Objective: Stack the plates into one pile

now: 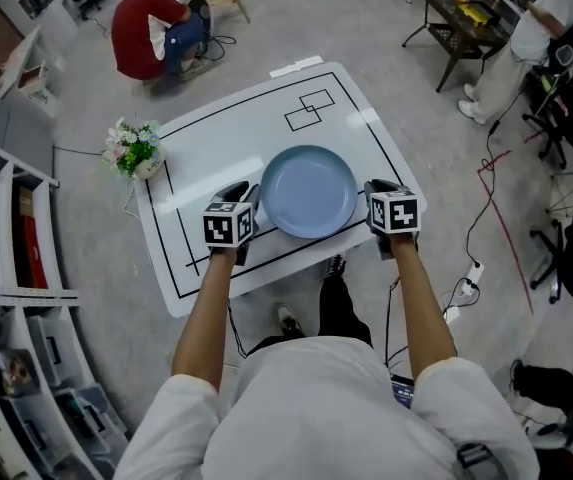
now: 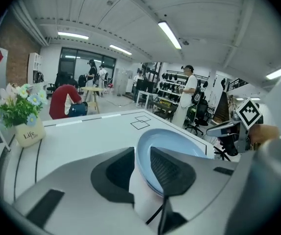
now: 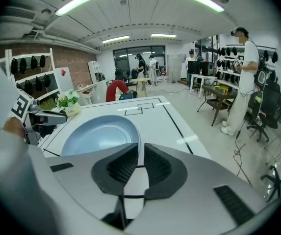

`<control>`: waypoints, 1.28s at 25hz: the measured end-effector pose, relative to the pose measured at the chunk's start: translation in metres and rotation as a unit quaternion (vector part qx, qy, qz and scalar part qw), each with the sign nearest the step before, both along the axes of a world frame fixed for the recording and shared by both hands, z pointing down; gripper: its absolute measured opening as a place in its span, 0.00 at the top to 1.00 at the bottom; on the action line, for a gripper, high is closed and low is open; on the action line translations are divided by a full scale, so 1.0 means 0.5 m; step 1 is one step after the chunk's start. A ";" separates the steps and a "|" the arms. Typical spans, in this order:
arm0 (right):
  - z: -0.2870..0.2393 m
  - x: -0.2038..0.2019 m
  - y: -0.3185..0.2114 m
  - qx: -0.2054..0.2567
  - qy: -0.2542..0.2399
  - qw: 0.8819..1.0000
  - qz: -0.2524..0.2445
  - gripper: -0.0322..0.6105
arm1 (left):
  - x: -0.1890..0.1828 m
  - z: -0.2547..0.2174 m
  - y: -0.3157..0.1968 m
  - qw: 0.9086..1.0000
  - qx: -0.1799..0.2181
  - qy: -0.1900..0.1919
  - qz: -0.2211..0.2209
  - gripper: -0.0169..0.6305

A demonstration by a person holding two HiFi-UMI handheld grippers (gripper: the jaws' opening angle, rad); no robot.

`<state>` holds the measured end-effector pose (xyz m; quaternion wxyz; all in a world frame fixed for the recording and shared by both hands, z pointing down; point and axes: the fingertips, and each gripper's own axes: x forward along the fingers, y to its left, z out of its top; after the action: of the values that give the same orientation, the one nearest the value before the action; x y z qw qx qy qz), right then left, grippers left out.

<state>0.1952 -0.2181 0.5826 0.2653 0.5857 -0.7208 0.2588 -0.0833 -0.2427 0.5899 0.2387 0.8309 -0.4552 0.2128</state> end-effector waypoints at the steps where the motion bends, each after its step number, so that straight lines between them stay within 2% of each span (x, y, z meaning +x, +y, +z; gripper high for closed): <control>1: -0.014 0.004 0.012 0.008 -0.005 1.000 0.010 0.91 | -0.007 -0.021 0.006 1.000 0.014 -0.001 0.000 0.80; 5: -0.075 -0.006 0.059 0.050 -0.039 0.998 0.021 0.93 | -0.038 -0.132 0.032 0.996 0.091 -0.014 0.000 0.84; 8: -0.152 -0.023 0.094 0.097 -0.017 0.995 0.010 0.93 | -0.053 -0.216 0.062 0.990 0.142 -0.012 0.001 0.92; 12: -0.252 -0.044 0.142 0.156 0.007 0.988 -0.005 0.93 | -0.058 -0.302 0.116 0.982 0.190 -0.014 0.013 0.94; 18: -0.357 -0.082 0.205 0.196 -0.007 0.980 -0.027 0.93 | -0.059 -0.399 0.184 0.972 0.235 -0.015 0.020 0.94; 24: -0.449 -0.113 0.242 0.241 0.038 0.968 -0.061 0.93 | -0.042 -0.488 0.245 0.957 0.286 -0.026 0.035 0.94; 32: -0.501 -0.168 0.263 0.269 0.053 0.955 -0.113 0.93 | -0.037 -0.531 0.273 0.950 0.310 -0.023 0.035 0.94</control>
<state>0.1113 -0.0866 0.3319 0.1629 0.5633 -0.8100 -0.0076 -0.1018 -0.1062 0.3245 -0.0490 0.8742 -0.4750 0.0884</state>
